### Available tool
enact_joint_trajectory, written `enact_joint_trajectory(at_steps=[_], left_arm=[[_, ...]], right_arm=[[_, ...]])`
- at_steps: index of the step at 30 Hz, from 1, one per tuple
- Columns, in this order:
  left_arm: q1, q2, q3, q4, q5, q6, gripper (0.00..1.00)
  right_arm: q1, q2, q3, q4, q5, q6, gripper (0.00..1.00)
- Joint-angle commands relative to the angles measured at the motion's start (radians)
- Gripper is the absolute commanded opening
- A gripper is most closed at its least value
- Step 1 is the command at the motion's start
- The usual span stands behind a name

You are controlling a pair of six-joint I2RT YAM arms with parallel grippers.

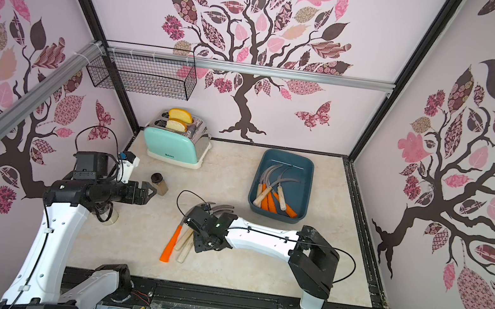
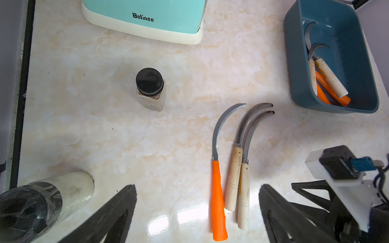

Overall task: Put small sickles into storage boxes
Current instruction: Pick up the sickle at the center of the board.

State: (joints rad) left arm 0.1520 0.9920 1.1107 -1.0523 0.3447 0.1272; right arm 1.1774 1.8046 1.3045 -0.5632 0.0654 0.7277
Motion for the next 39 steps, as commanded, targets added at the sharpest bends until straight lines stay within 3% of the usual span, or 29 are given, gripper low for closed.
enact_joint_trajectory(at_steps=[1,12,39], left_arm=[[0.004,-0.008,0.01,0.023,0.005,-0.005,0.95],[0.004,0.009,-0.012,0.067,-0.003,0.003,0.96],[0.004,0.042,0.026,0.076,0.028,0.017,0.95]], right_arm=[[0.011,0.053,0.047,0.029,-0.008,0.017,0.52],[0.019,0.183,0.14,0.044,-0.028,0.012,0.55],[0.024,0.297,0.248,-0.076,0.0,-0.026,0.54]])
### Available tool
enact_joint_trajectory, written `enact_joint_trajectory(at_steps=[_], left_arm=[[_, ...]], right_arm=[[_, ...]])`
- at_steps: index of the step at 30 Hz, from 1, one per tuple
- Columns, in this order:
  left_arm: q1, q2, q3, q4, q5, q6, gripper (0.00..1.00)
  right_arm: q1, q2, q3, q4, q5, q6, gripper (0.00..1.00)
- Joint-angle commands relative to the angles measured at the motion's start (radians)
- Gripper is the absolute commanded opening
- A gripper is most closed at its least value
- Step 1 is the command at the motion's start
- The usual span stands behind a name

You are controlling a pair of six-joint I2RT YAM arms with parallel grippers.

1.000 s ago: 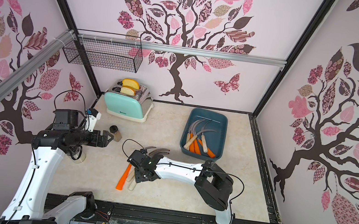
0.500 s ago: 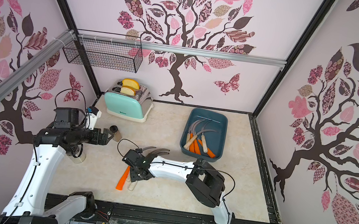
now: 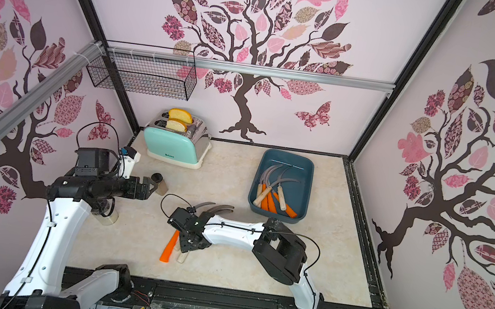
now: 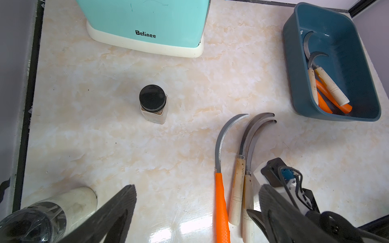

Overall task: Put small sickles into storage boxes
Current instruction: Pick up the sickle at the center of the board.

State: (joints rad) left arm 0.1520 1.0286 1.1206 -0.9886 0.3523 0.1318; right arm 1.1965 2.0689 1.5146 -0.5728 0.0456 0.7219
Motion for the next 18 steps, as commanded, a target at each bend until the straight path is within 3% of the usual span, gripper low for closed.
enact_joint_trajectory(at_steps=[1,18], left_arm=[[0.003,0.007,0.017,0.014,0.021,0.012,0.95],[0.003,0.046,0.054,0.009,0.051,0.008,0.95]], right_arm=[[0.006,0.034,0.043,-0.071,0.023,-0.022,0.54],[-0.019,-0.014,-0.032,-0.125,0.076,-0.04,0.53]])
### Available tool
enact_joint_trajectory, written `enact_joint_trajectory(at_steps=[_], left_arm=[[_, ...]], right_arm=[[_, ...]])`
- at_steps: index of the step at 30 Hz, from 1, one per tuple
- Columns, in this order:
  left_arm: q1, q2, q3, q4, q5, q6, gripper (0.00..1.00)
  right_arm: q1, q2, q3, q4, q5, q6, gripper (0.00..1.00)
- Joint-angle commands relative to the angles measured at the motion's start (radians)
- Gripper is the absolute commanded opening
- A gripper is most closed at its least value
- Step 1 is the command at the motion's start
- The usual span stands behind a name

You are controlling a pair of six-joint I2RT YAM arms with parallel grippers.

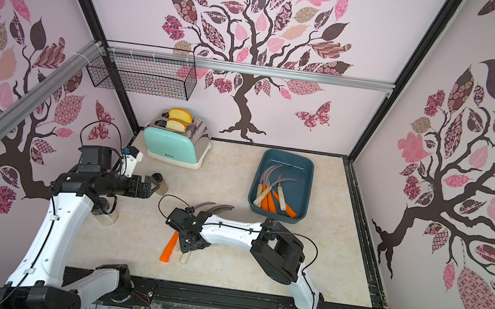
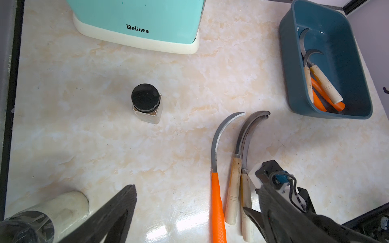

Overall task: Put small sickles into storage boxes
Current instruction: Pick up the sickle at the center of the board.

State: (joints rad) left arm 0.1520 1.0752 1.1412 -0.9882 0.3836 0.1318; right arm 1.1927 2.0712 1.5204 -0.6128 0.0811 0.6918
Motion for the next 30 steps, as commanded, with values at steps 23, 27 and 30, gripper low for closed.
enact_joint_trajectory(at_steps=[23,27,30], left_arm=[[0.003,0.003,0.034,-0.01,0.054,-0.002,0.95],[0.003,0.005,0.034,-0.006,0.057,-0.007,0.95],[0.004,0.006,0.034,-0.01,0.057,-0.008,0.95]], right_arm=[[-0.083,-0.069,-0.128,-0.075,0.018,-0.034,0.51],[-0.089,-0.058,-0.118,-0.072,0.013,-0.039,0.5],[-0.093,-0.051,-0.109,-0.072,0.007,-0.049,0.49]])
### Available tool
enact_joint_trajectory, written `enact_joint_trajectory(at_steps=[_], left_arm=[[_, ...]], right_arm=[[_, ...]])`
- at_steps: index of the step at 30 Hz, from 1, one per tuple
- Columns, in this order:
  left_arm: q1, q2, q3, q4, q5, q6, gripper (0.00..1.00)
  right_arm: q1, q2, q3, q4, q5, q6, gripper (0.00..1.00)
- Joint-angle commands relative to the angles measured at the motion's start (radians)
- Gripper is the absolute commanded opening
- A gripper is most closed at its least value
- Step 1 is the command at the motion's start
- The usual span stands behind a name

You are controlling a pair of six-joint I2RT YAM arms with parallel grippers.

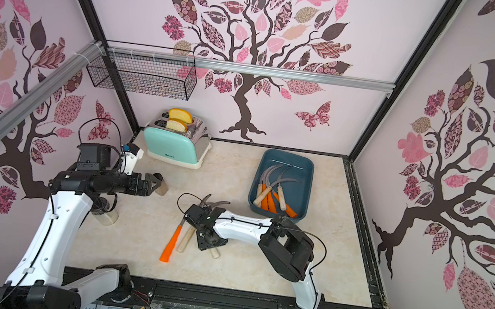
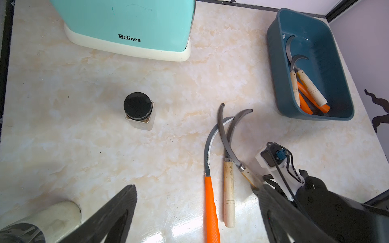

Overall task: Put small sickles into storage boxes
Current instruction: Pick up the sickle at the center of the board.

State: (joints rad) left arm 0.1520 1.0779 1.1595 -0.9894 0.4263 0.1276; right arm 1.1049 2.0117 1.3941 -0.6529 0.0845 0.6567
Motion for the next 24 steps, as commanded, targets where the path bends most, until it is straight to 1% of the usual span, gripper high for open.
enact_joint_trajectory(at_steps=[1,4,13,18,24], left_arm=[[0.003,0.002,0.016,-0.009,0.014,-0.002,0.95],[0.004,0.001,0.015,-0.01,0.012,0.001,0.95],[0.004,0.003,0.018,-0.009,0.015,-0.003,0.95],[0.004,0.003,0.022,-0.011,0.018,-0.005,0.95],[0.004,0.0,0.017,0.005,-0.005,-0.005,0.94]], right_arm=[[-0.006,0.011,0.02,-0.034,0.002,-0.016,0.48],[-0.007,0.016,0.027,-0.037,0.001,-0.028,0.47],[-0.013,0.015,0.032,-0.049,0.005,-0.08,0.38],[-0.012,0.004,0.041,-0.052,0.011,-0.112,0.29],[-0.012,-0.022,0.059,-0.063,0.03,-0.133,0.21]])
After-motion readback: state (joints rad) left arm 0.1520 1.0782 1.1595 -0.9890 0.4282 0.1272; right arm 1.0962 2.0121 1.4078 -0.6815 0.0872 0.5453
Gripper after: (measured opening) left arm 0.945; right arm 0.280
